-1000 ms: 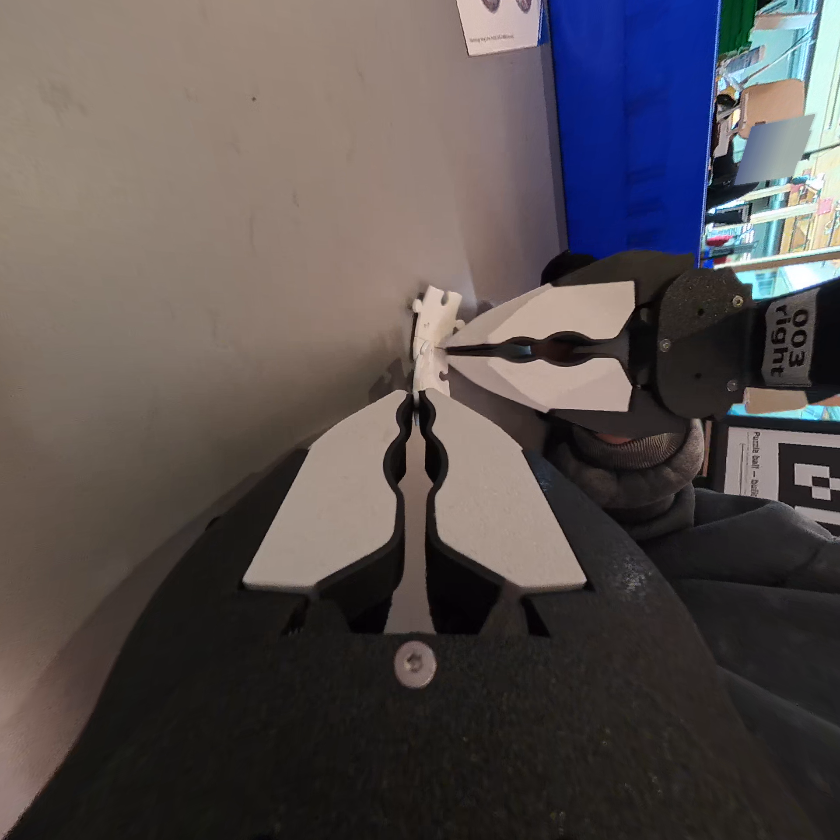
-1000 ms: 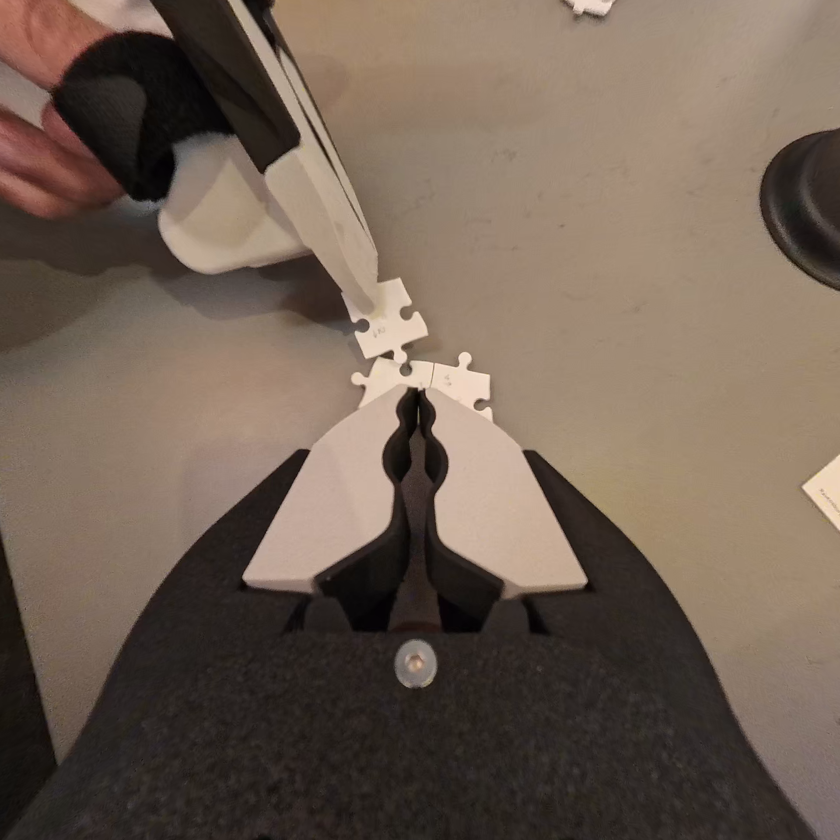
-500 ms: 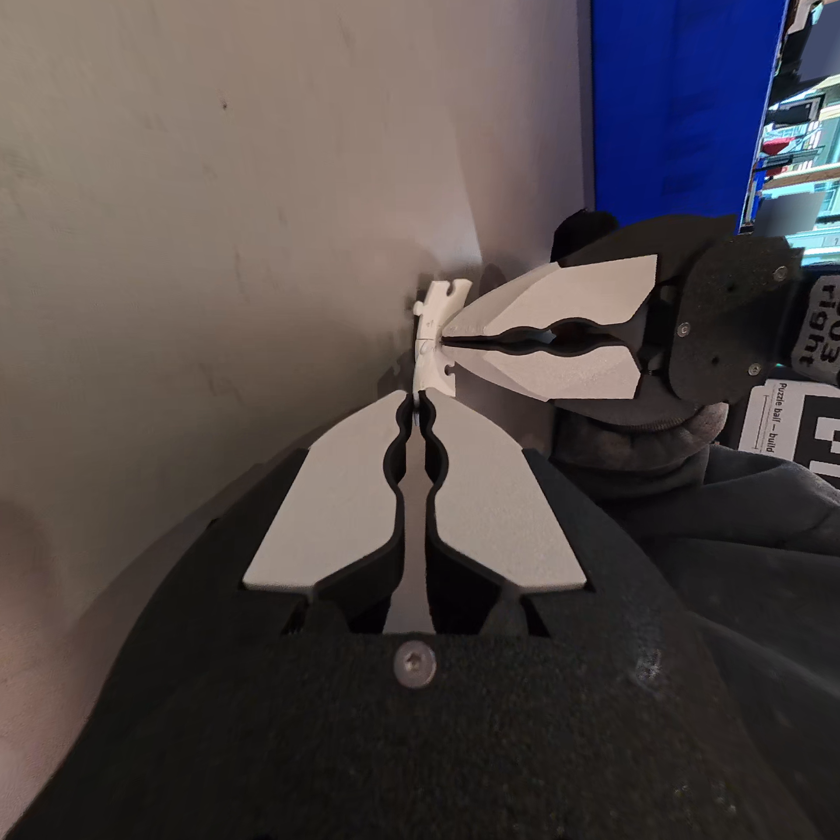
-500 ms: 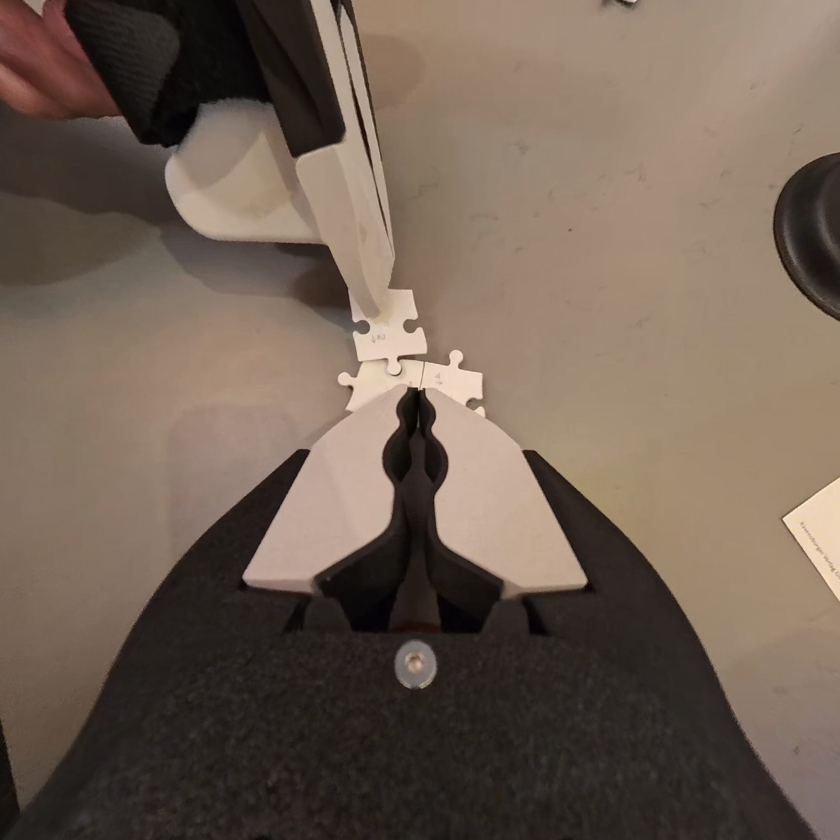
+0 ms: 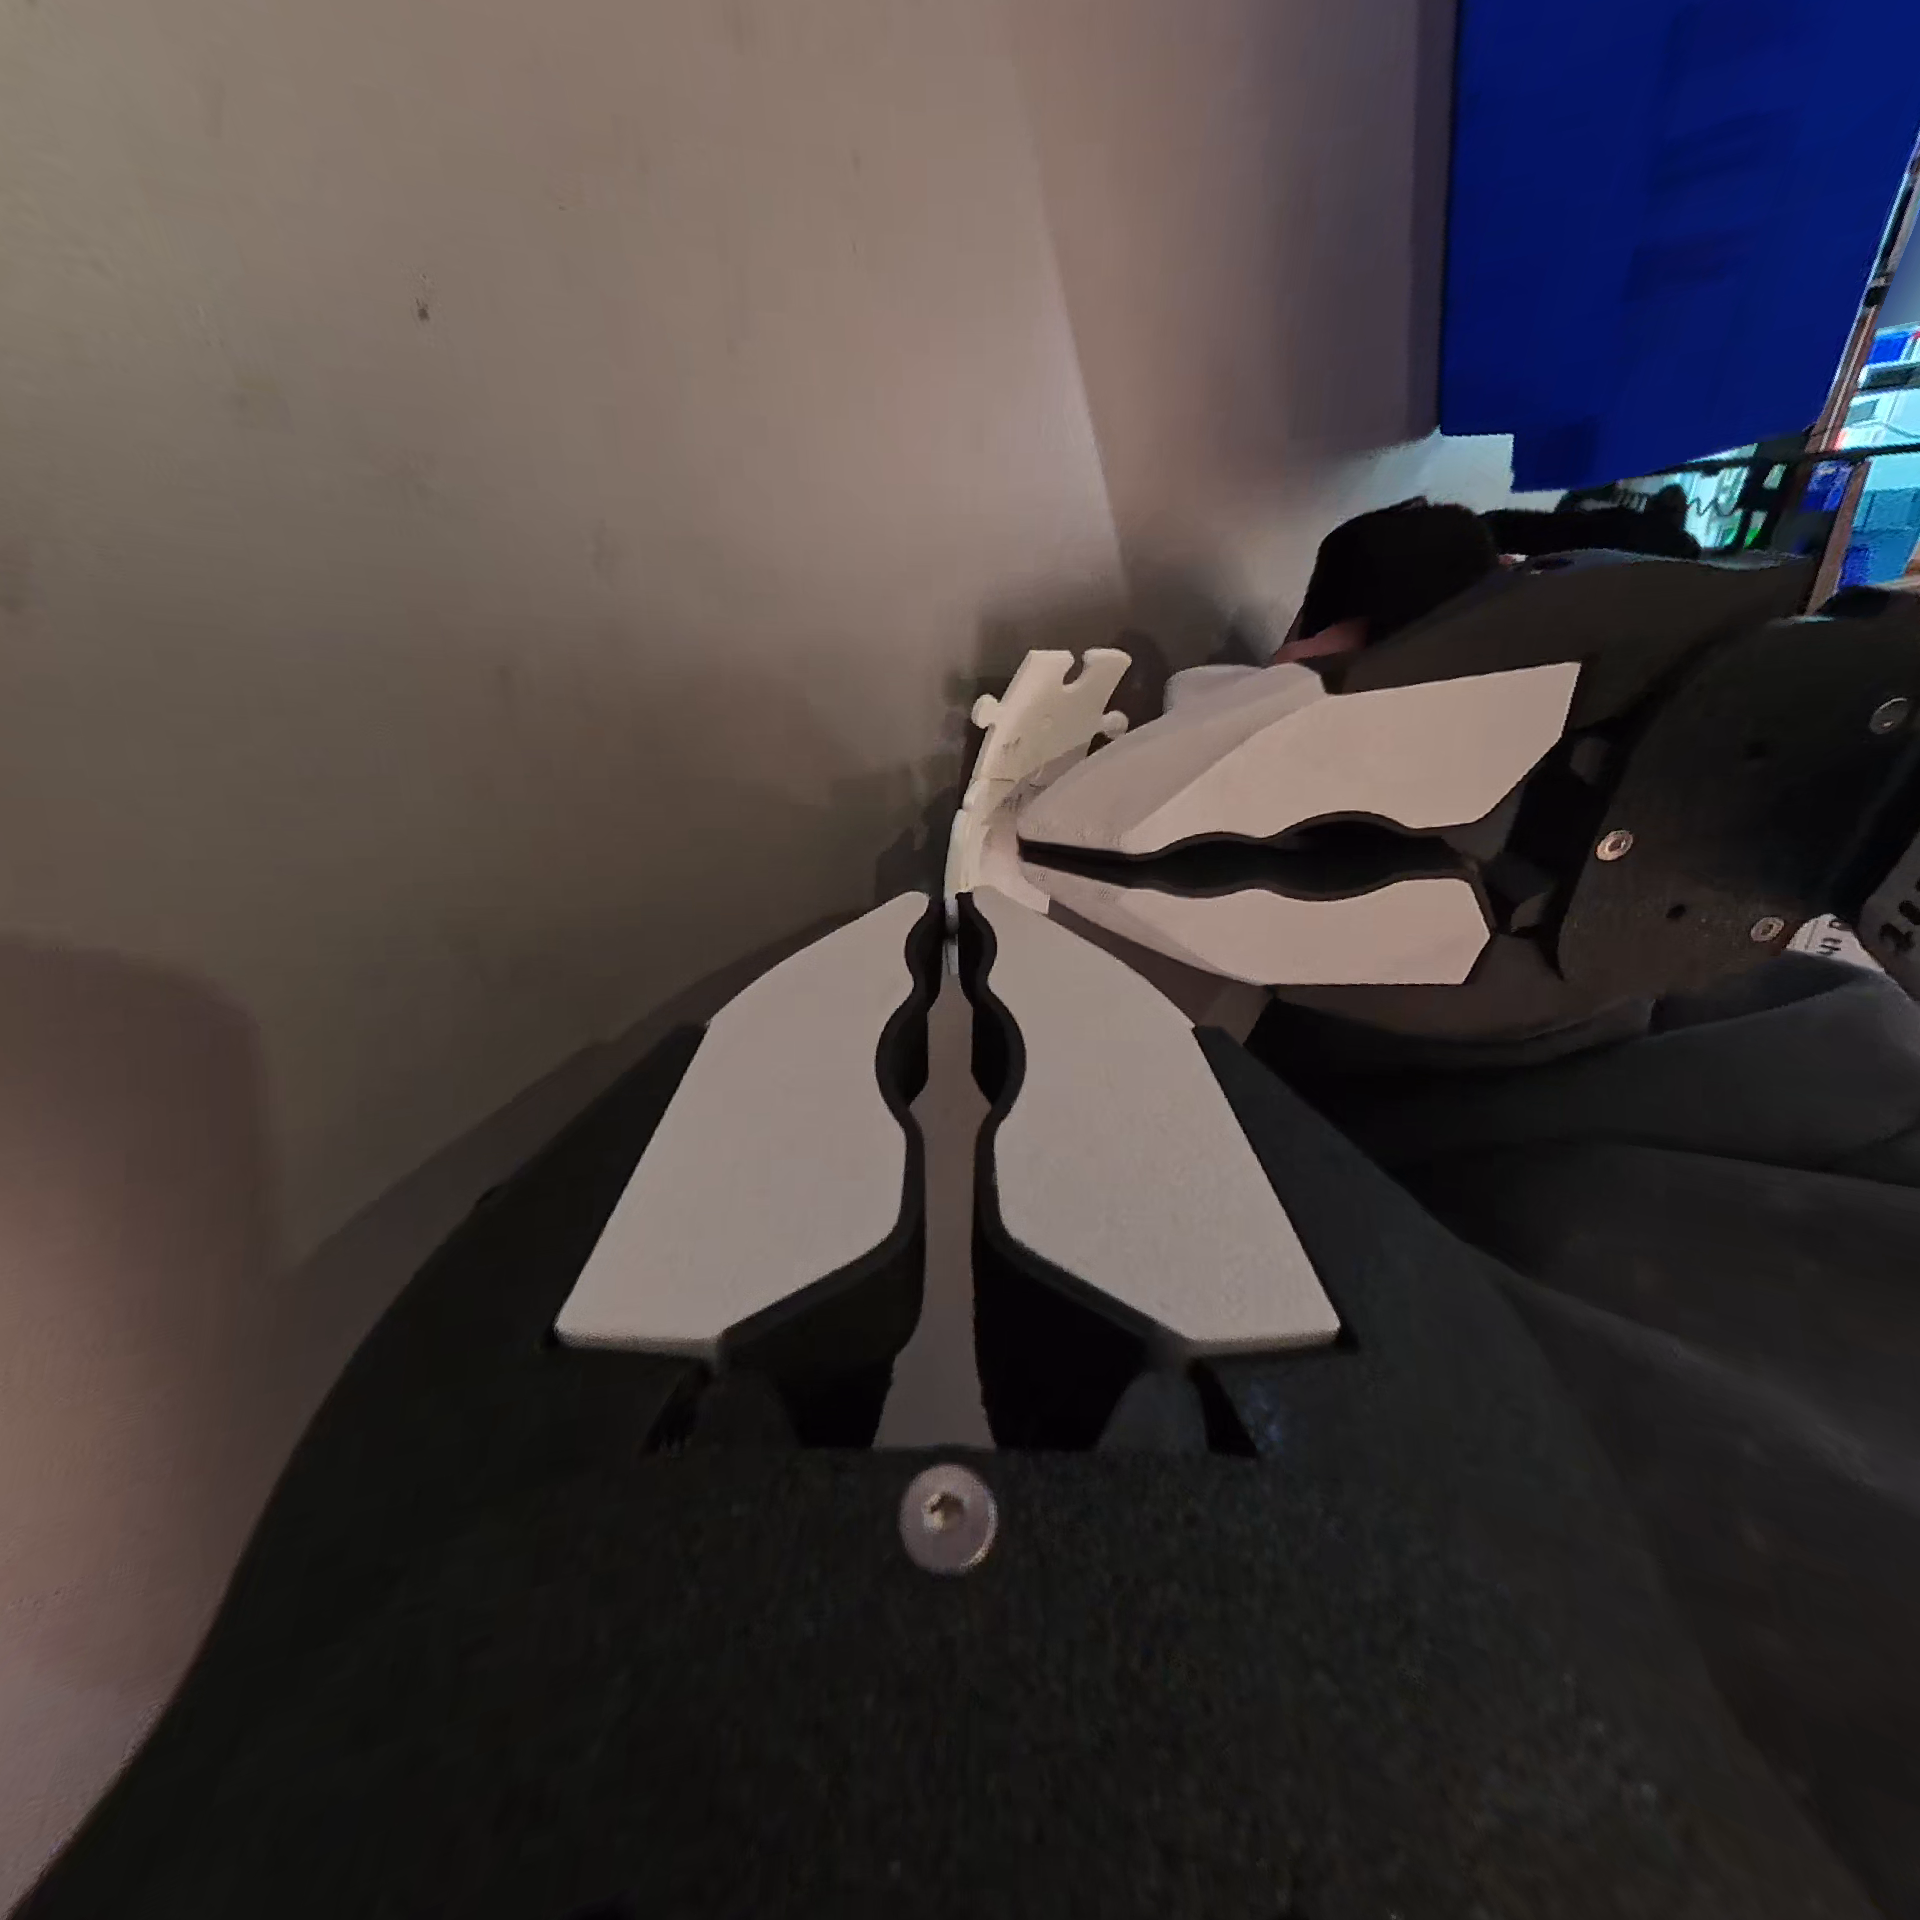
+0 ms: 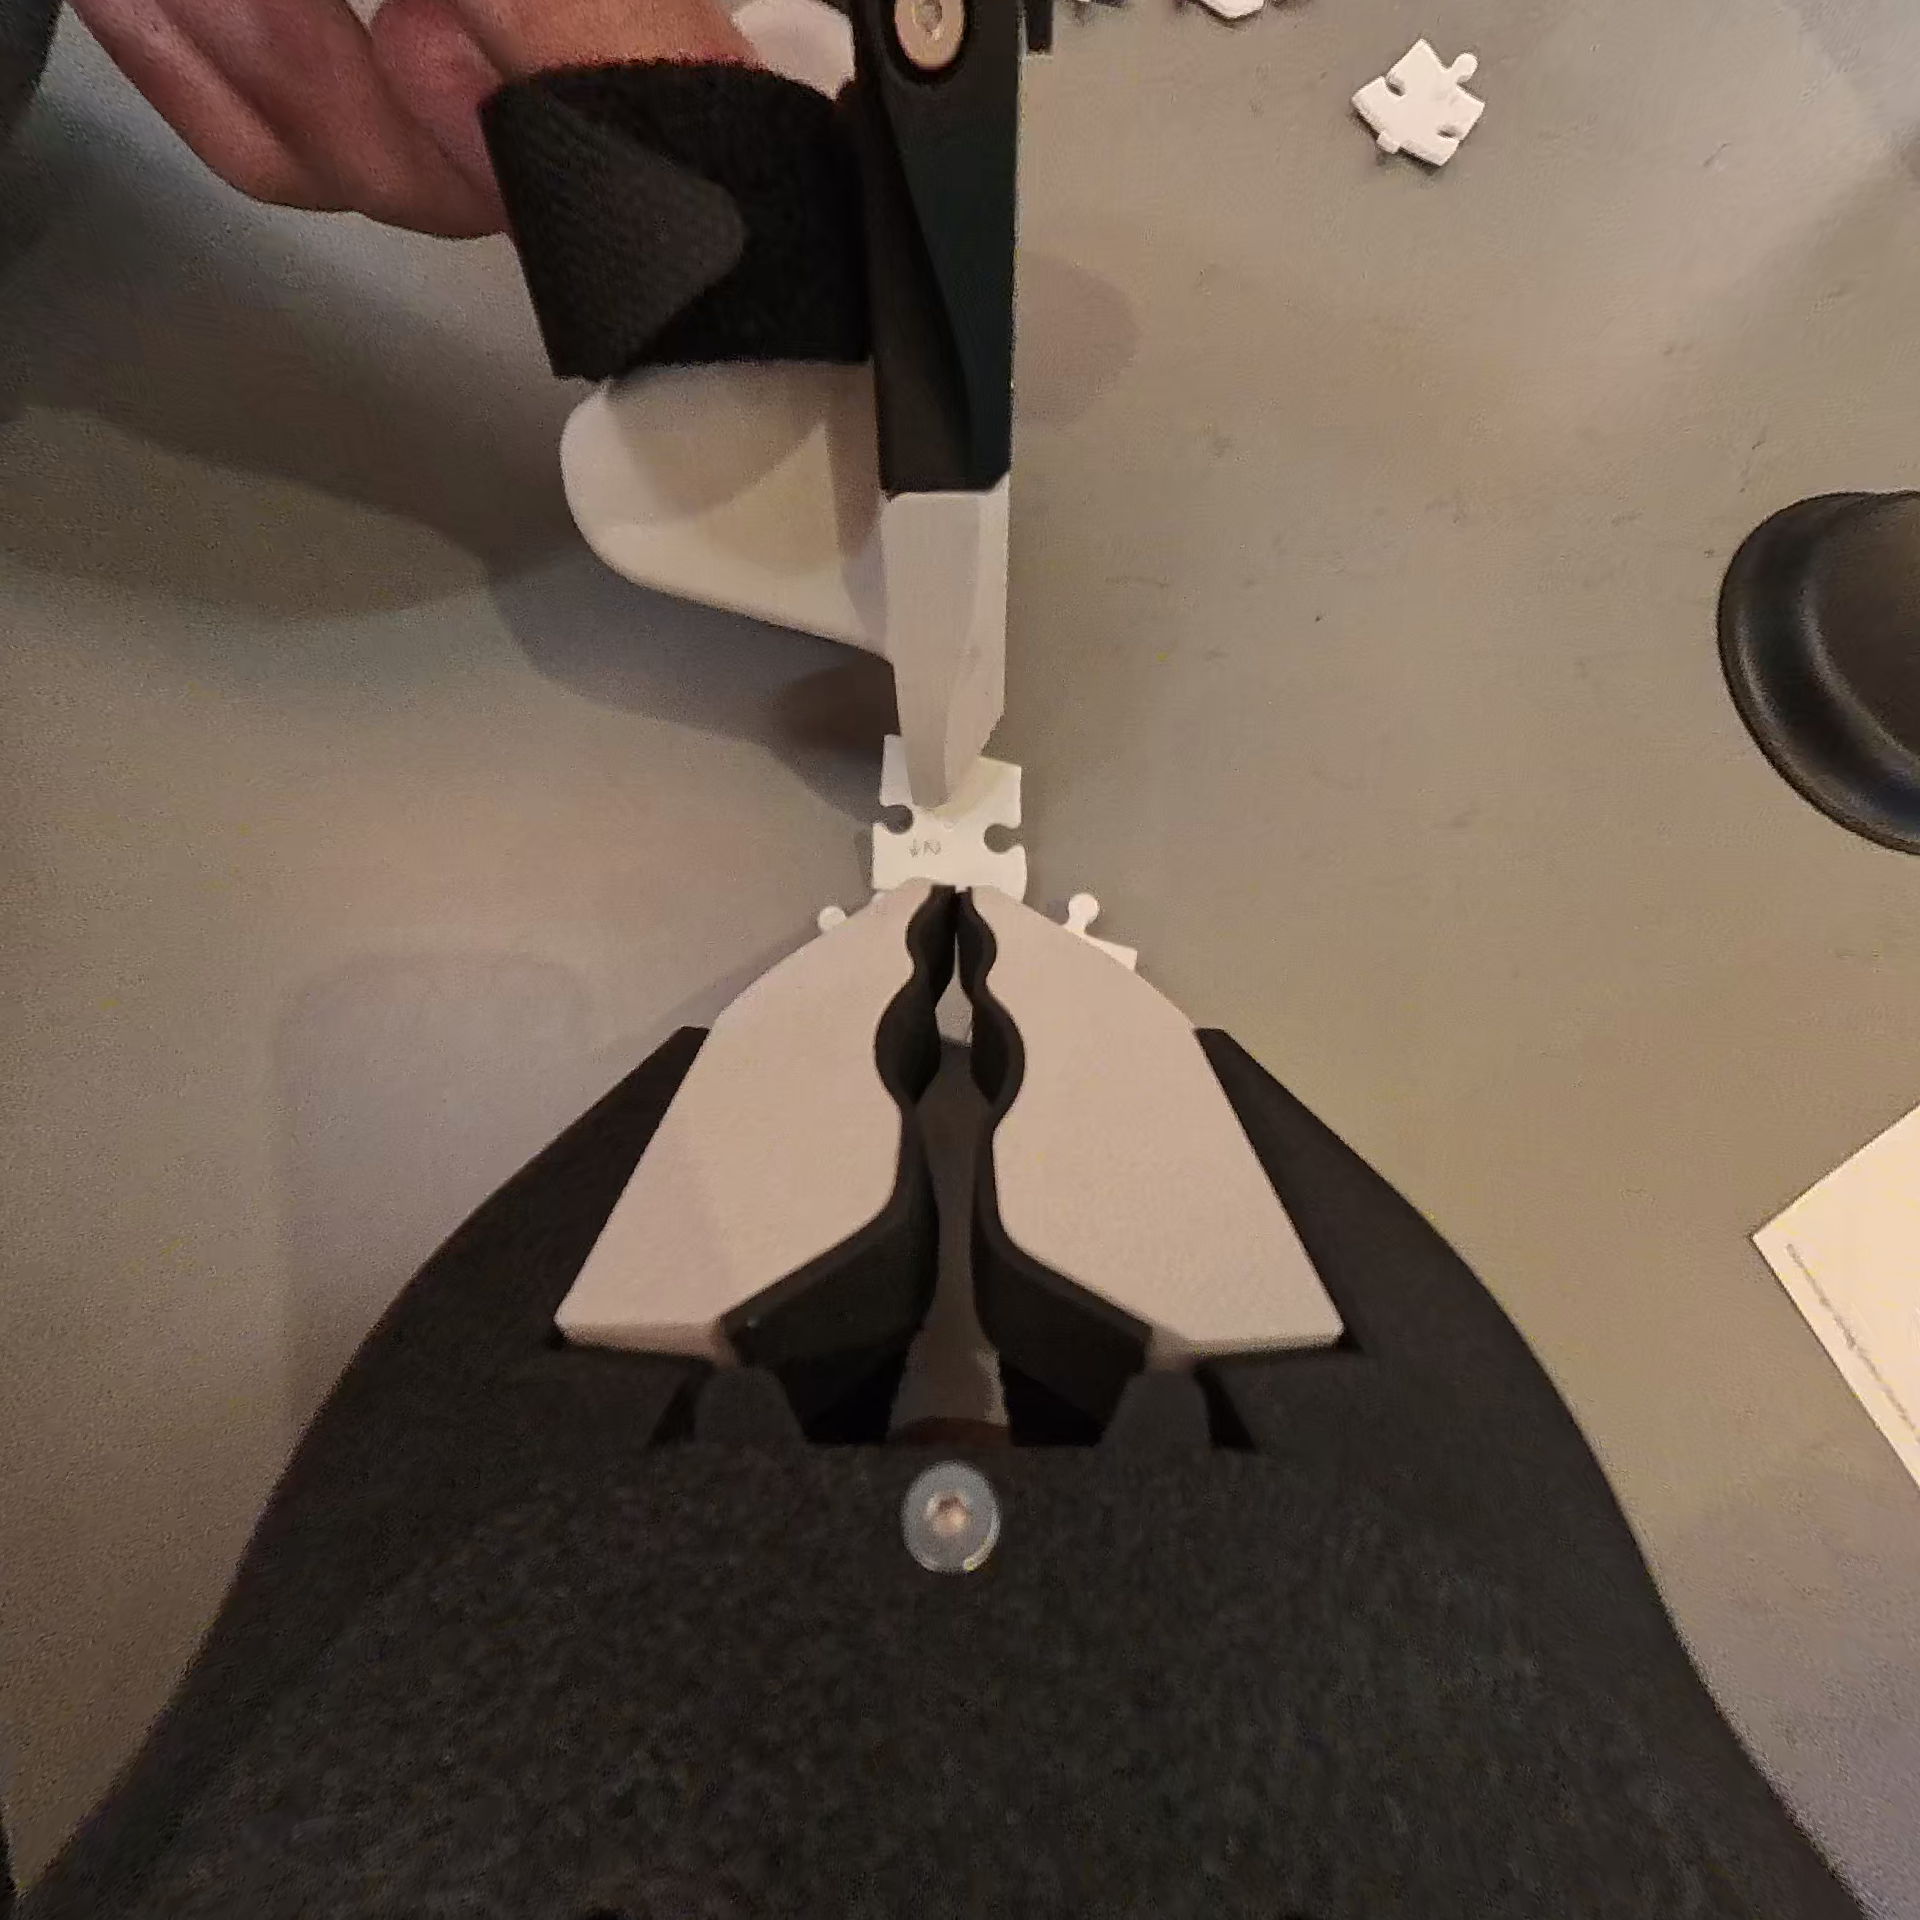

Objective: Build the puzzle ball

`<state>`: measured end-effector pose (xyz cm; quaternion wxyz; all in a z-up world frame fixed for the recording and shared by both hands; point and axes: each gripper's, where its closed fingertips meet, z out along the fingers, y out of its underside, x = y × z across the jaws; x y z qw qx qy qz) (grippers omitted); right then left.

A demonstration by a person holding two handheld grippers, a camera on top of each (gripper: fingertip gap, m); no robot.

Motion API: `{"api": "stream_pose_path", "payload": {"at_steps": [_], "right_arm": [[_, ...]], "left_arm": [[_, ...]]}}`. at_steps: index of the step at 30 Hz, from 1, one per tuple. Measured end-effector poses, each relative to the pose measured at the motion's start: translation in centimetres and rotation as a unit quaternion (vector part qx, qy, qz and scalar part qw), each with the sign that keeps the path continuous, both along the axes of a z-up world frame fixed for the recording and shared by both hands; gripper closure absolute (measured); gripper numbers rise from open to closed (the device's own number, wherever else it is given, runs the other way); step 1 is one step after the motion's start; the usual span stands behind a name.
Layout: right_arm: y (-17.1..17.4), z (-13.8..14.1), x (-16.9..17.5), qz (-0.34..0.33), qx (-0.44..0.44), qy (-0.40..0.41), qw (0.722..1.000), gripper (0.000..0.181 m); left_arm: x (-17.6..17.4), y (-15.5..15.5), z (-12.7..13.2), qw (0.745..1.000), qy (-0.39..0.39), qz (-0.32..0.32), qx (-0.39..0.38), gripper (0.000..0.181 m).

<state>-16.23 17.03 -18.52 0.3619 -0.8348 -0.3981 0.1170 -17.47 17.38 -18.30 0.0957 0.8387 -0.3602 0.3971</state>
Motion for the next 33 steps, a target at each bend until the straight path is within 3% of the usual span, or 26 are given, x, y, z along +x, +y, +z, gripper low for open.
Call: {"api": "stream_pose_path", "payload": {"at_steps": [12,17,21,33], "right_arm": [[-0.4,-0.8,0.5,-0.024,-0.036,0.014,0.999,0.181],[-0.9,0.3,2.3,-0.043,-0.04,0.037,0.998,0.181],[-0.9,-0.5,3.1,-0.044,-0.043,0.014,0.998,0.181],[-0.3,-0.8,2.2,-0.022,-0.031,-0.003,0.999,0.181]], "left_arm": [[0.6,0.3,0.0,1.0,0.007,-0.014,-0.002,0.179],[0.5,-0.1,0.0,0.999,0.015,-0.038,-0.009,0.179],[0.9,0.0,0.1,0.999,0.019,-0.049,-0.007,0.179],[0.7,0.0,0.3,0.998,0.028,-0.053,-0.019,0.179]]}}
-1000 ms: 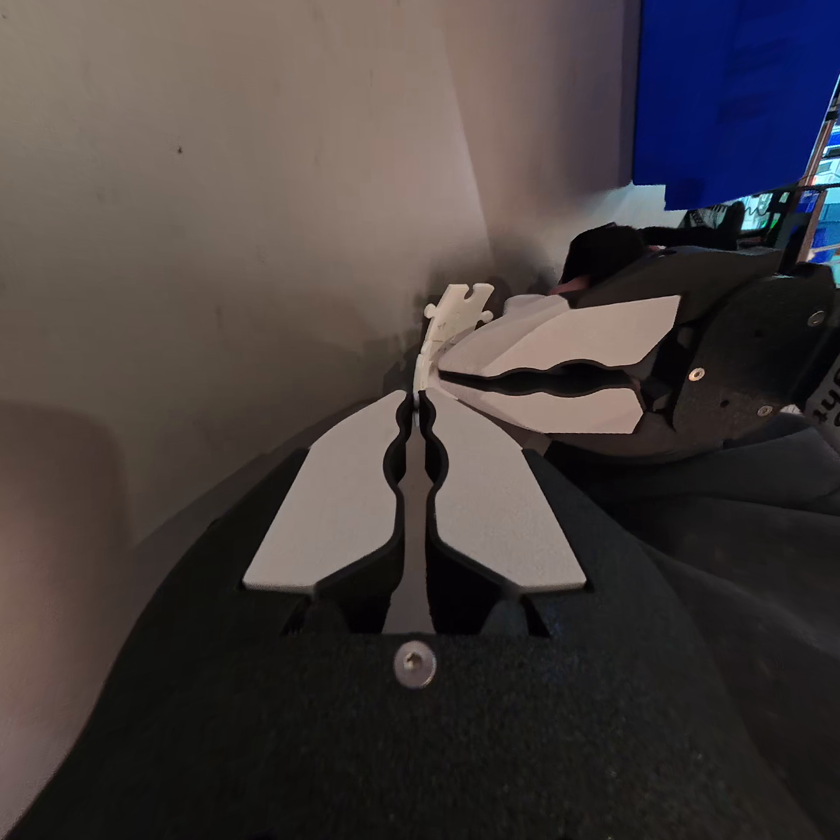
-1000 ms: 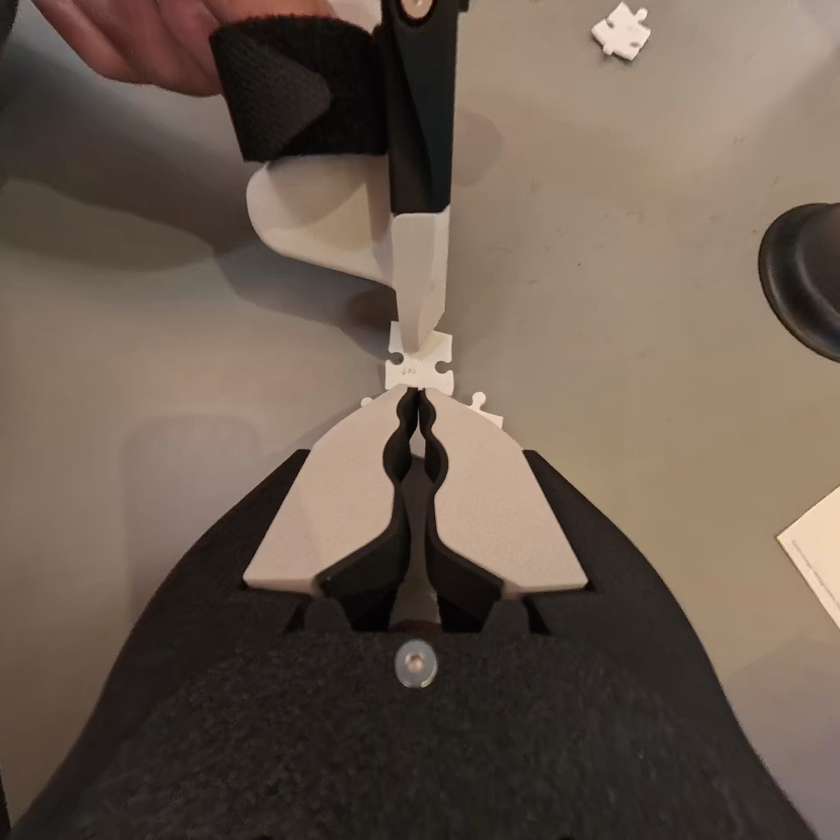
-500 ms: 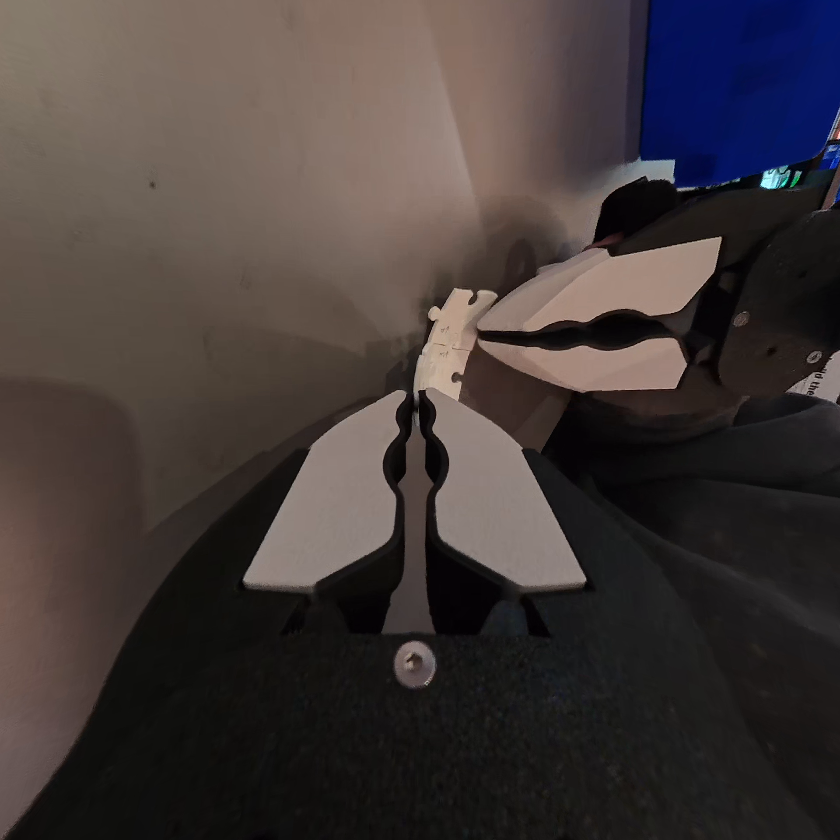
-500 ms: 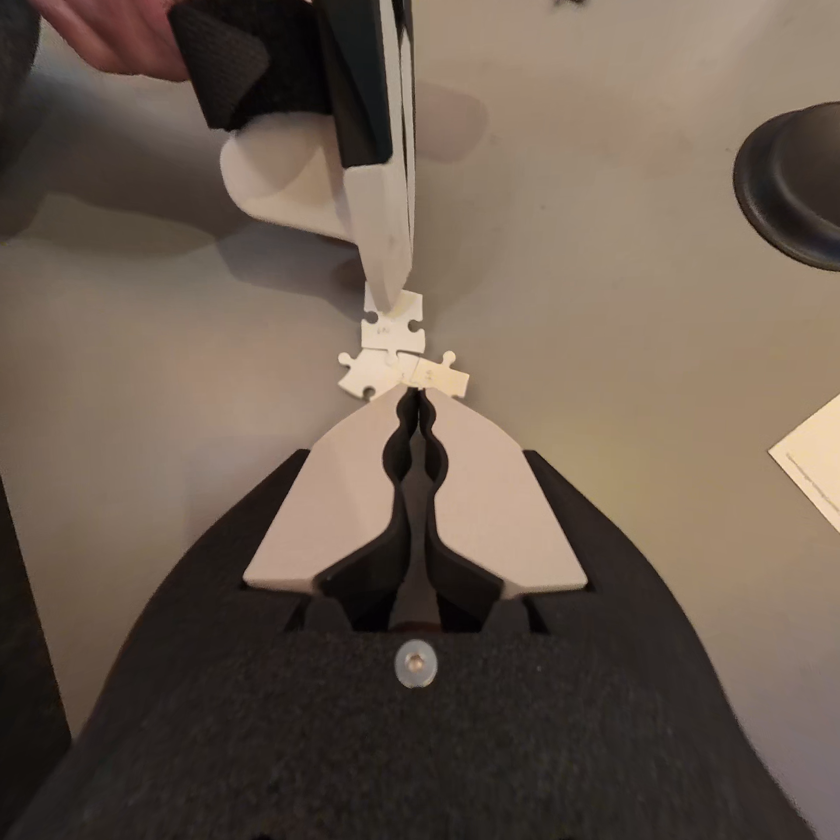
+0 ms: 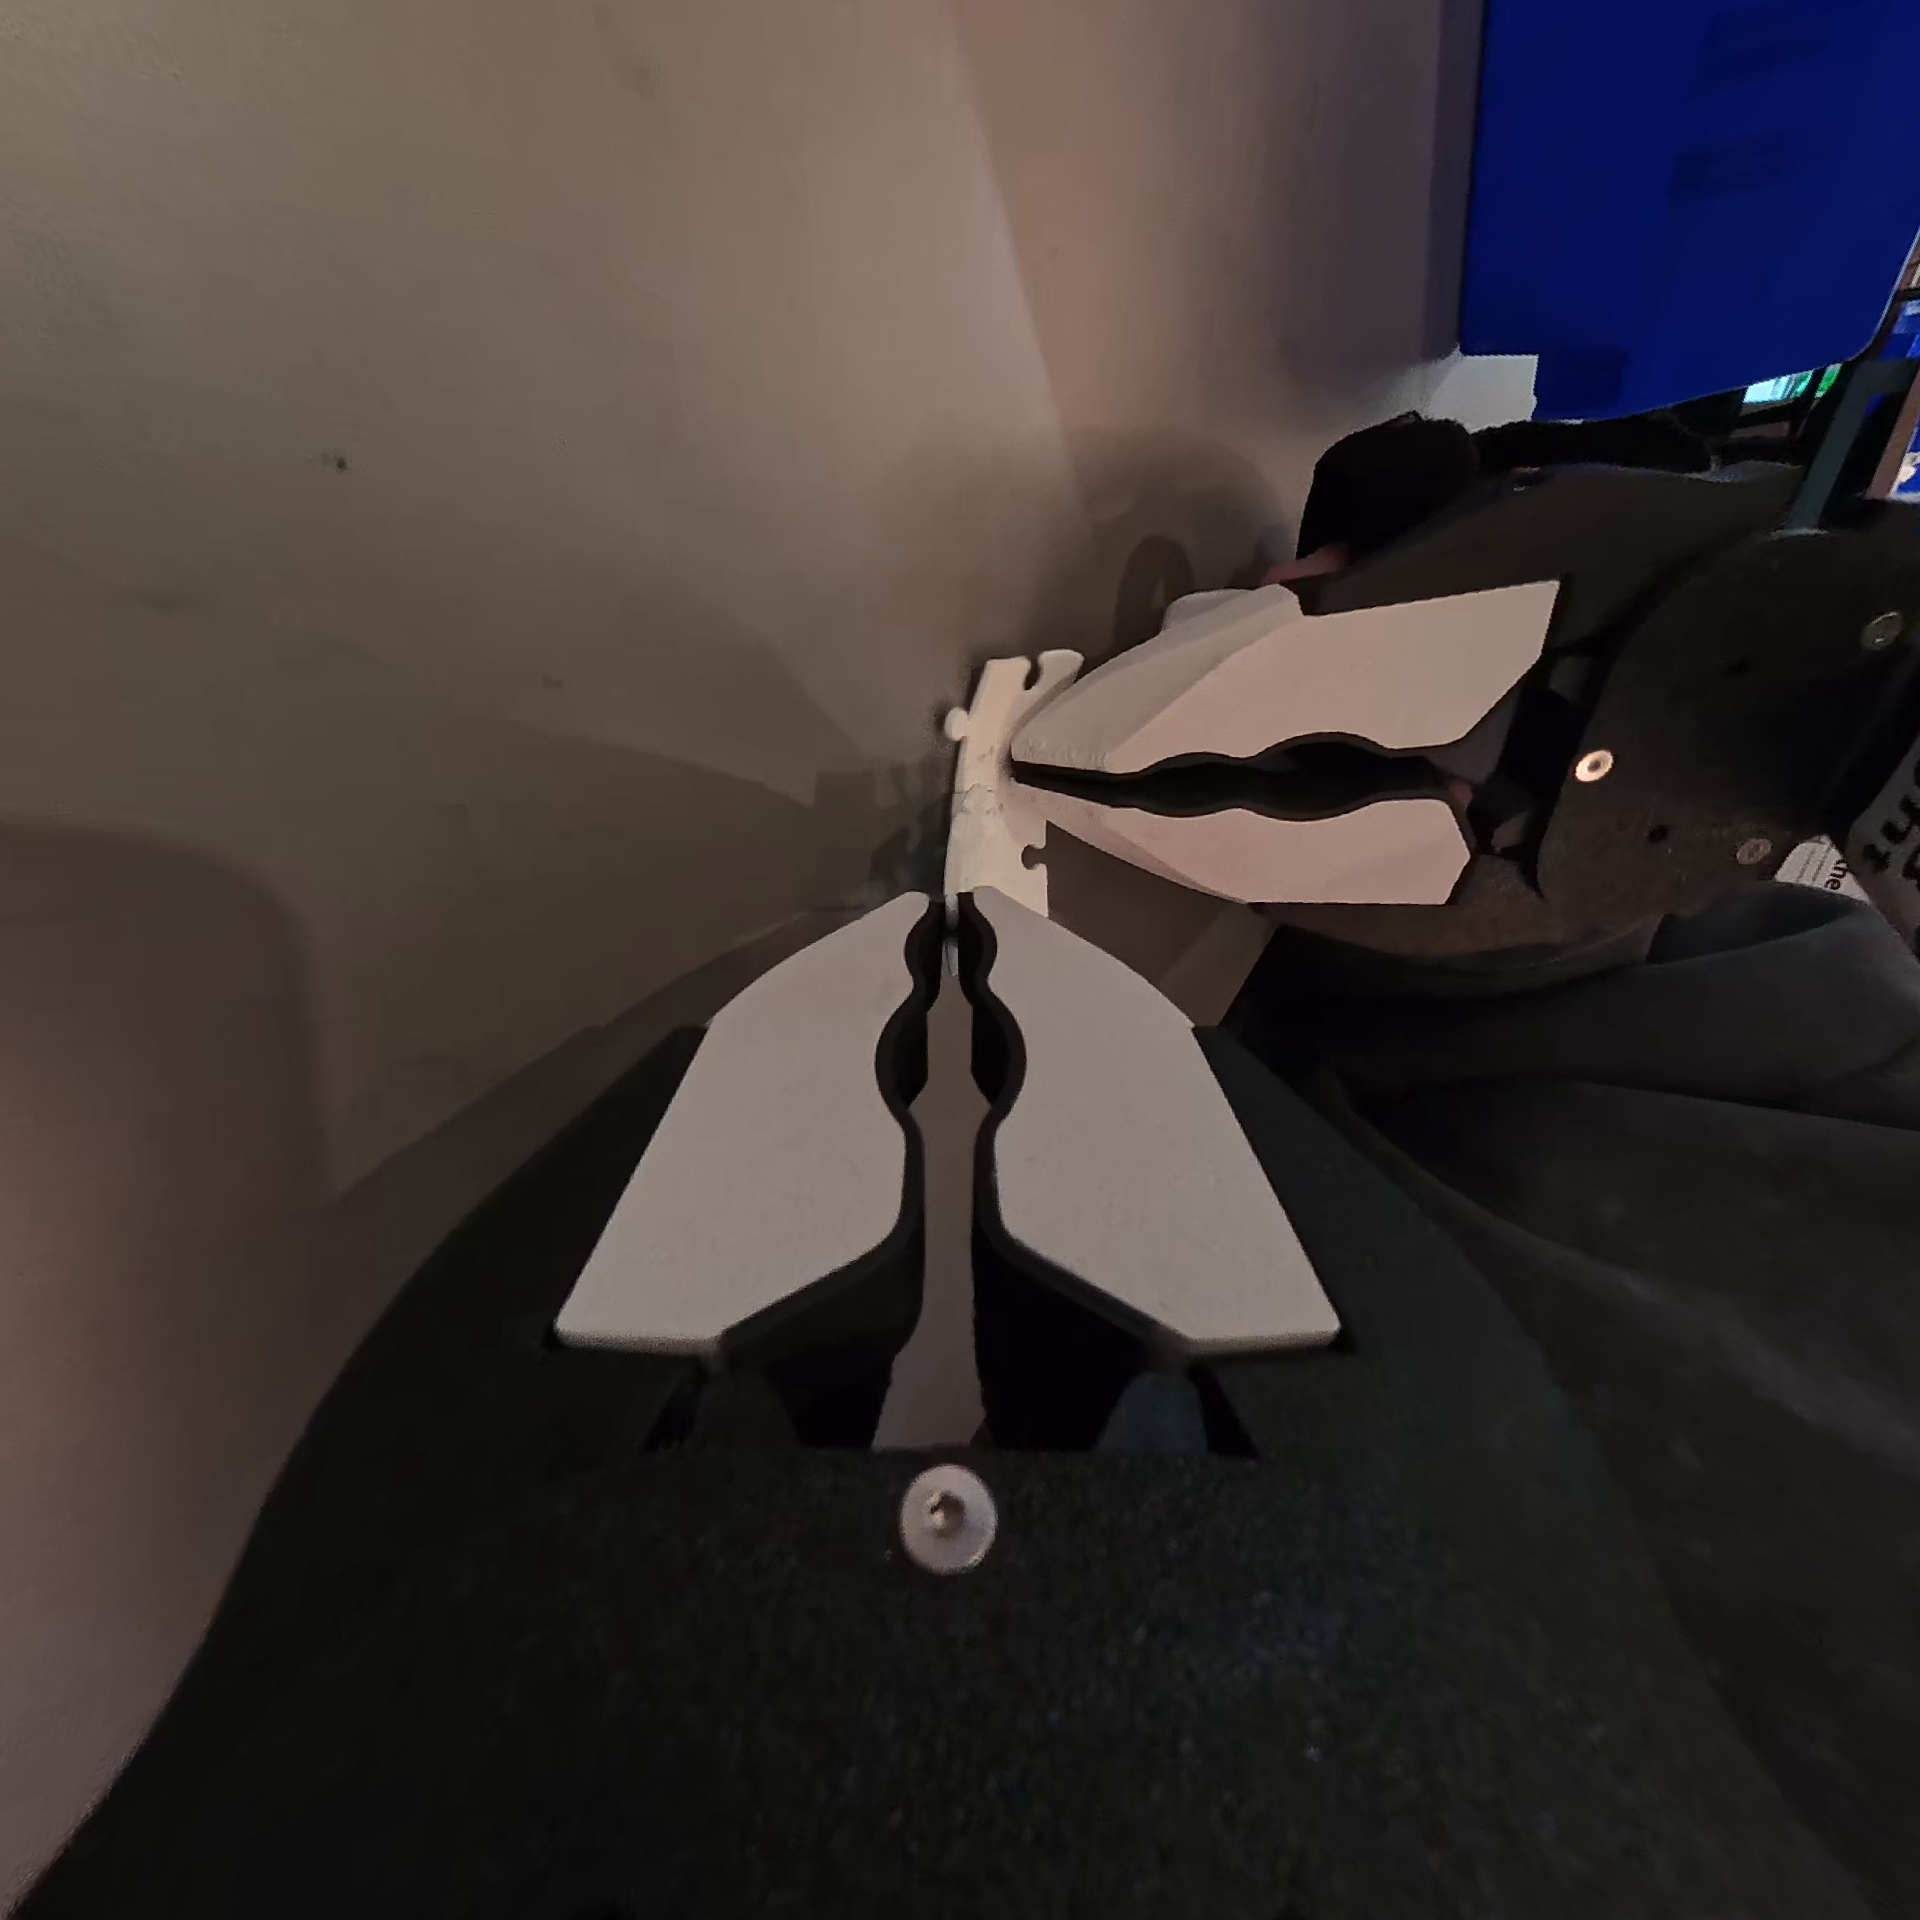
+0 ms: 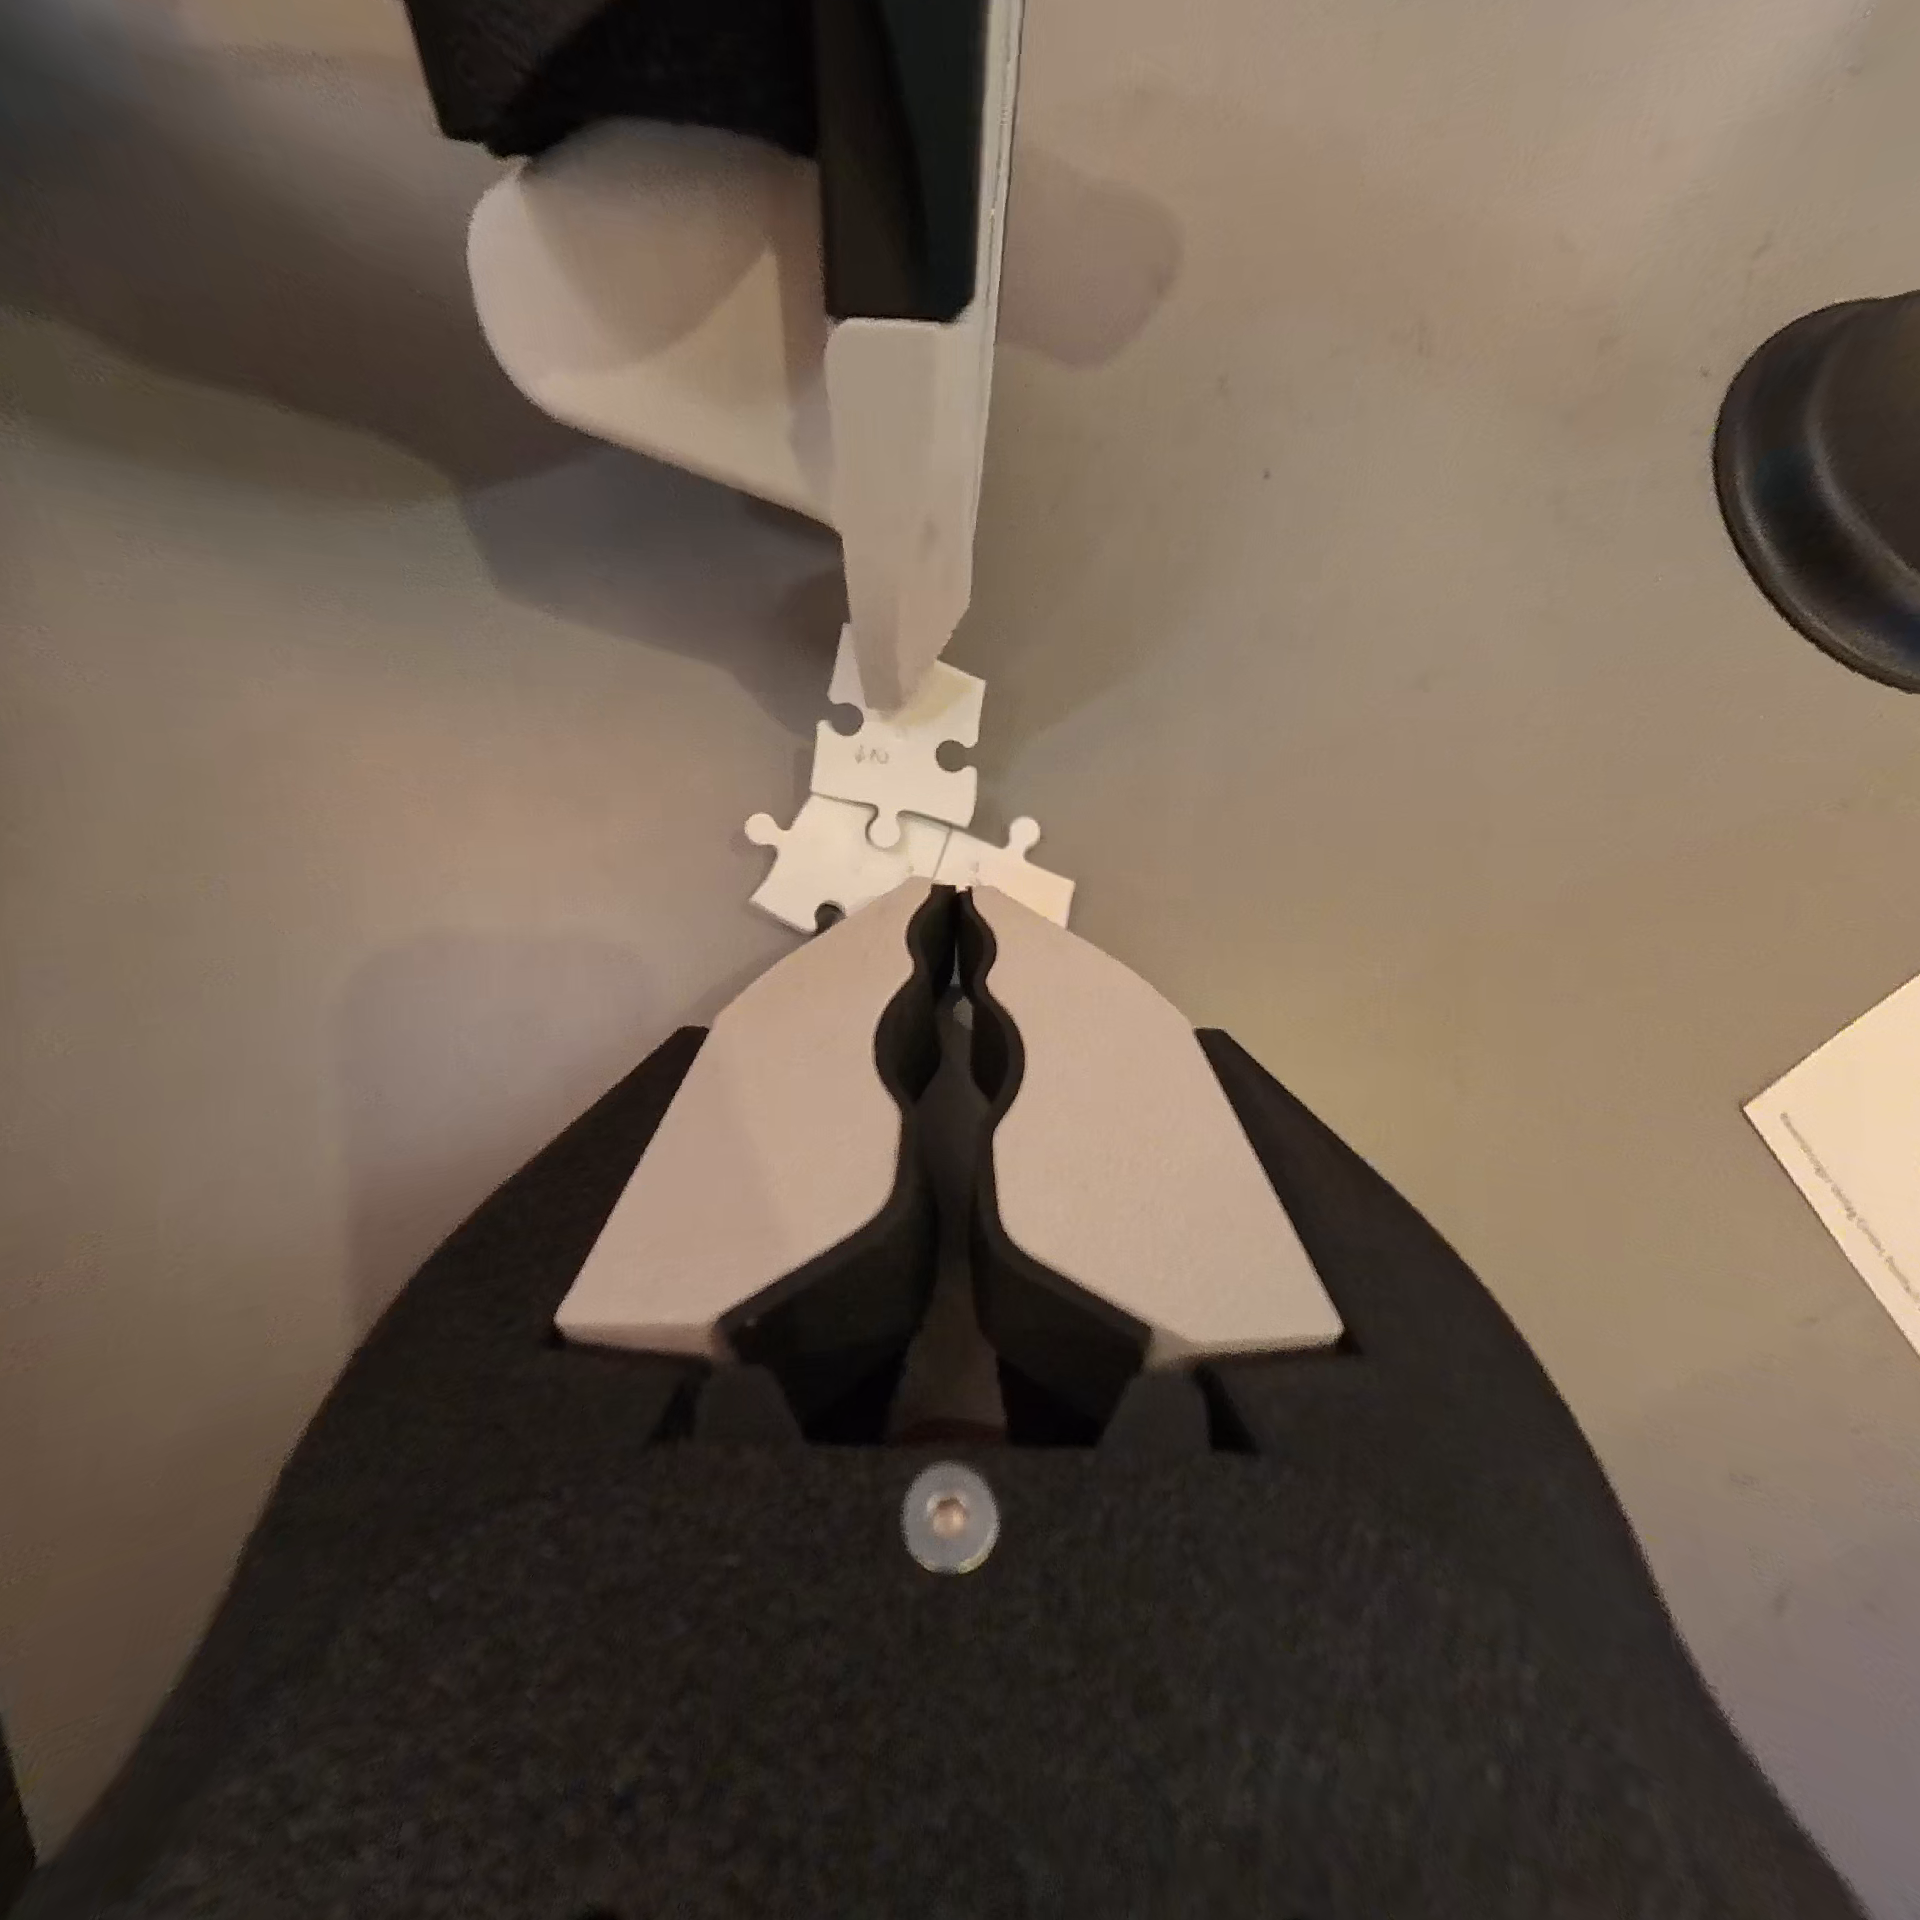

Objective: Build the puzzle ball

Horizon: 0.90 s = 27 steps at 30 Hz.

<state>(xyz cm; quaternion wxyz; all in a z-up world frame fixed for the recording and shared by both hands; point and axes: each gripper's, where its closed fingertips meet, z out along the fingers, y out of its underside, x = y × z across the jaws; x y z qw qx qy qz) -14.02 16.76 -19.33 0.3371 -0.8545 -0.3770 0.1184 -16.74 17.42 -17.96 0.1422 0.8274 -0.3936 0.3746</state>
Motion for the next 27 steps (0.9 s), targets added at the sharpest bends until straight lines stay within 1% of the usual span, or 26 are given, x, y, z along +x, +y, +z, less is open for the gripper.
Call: {"api": "stream_pose_path", "payload": {"at_steps": [9,18,20,21,24,27], "right_arm": [[-0.4,0.5,-1.4,0.033,0.02,-0.002,0.999,0.181],[-0.1,0.0,-1.7,0.013,-0.001,0.007,1.0,0.18],[-0.1,0.0,-1.7,0.006,-0.008,0.006,1.0,0.18],[-0.1,0.0,-1.7,0.0,-0.011,0.007,1.0,0.18],[-0.1,0.0,-1.7,-0.014,-0.02,0.016,1.0,0.18],[-0.1,0.0,-1.7,-0.022,-0.03,0.027,0.999,0.18]], "left_arm": [[0.1,-0.1,-0.4,1.0,0.009,-0.014,-0.006,0.179],[0.5,0.0,-0.5,1.0,0.003,-0.013,-0.01,0.178],[0.7,0.0,-0.2,1.0,-0.012,-0.019,-0.005,0.17],[0.7,0.2,0.1,0.999,-0.023,-0.022,0.006,0.168],[0.6,1.4,1.0,0.994,-0.071,-0.024,0.084,0.168],[0.2,1.3,1.9,0.983,-0.123,-0.023,0.135,0.171]]}}
